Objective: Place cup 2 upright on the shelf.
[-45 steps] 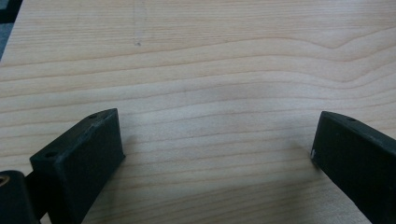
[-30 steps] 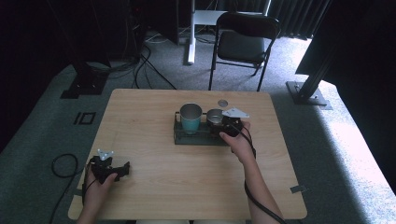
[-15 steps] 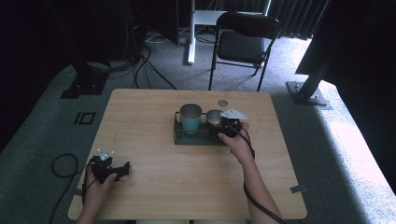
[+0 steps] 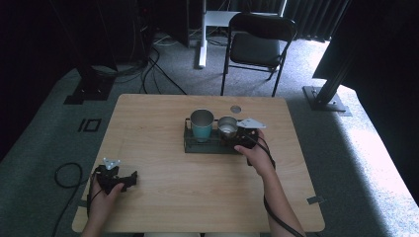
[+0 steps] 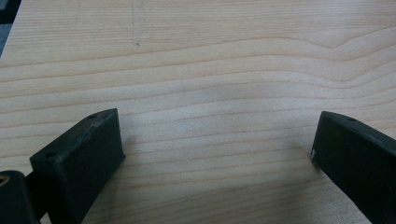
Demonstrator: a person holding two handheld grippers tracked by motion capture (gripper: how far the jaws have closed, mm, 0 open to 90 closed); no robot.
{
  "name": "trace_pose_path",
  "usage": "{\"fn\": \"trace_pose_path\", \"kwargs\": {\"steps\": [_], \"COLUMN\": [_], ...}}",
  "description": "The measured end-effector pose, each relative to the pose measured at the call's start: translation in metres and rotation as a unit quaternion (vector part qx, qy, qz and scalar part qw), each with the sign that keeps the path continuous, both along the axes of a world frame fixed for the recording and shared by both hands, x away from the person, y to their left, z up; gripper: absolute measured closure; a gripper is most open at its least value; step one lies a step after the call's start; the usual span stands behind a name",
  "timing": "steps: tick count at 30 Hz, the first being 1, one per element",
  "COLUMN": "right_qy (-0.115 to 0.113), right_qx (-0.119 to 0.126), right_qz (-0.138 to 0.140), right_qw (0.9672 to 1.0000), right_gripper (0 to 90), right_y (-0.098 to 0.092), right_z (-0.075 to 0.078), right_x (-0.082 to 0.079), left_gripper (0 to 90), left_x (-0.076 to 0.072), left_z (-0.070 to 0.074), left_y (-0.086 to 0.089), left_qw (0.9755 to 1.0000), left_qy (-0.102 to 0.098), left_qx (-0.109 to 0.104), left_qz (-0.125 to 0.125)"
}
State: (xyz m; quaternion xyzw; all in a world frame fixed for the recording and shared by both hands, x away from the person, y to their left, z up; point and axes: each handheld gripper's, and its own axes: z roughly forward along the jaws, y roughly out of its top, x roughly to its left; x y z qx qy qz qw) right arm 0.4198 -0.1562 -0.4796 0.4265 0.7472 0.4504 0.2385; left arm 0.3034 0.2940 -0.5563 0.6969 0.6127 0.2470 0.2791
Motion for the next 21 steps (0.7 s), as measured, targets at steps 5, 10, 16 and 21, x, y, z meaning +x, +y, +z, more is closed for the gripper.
{"fn": "trace_pose_path", "kwargs": {"steps": [5,10,16,21], "right_qy": [-0.003,-0.013,-0.016,-0.019], "right_qx": [0.003,0.012,0.019,0.016], "right_qz": [0.004,-0.003,-0.011,-0.02], "right_qw": [1.0,0.9998,0.9996,0.9995], "right_gripper": [11.2,11.2,11.2,11.2], "right_y": [-0.008,-0.022,-0.034,-0.041], "right_z": [0.003,0.005,0.001,-0.001], "right_x": [-0.005,-0.01,-0.016,-0.021], "left_gripper": [2.6,2.6,2.7,2.6], "left_x": [0.0,0.0,0.0,0.0], "left_z": [0.0,0.0,0.0,0.0], "left_y": [0.0,0.0,0.0,0.0], "left_qw": [1.0,1.0,1.0,1.0], "left_qy": [0.0,0.0,0.0,0.0], "left_qx": [0.0,0.0,0.0,0.0], "left_qz": [0.0,0.0,0.0,0.0]}}
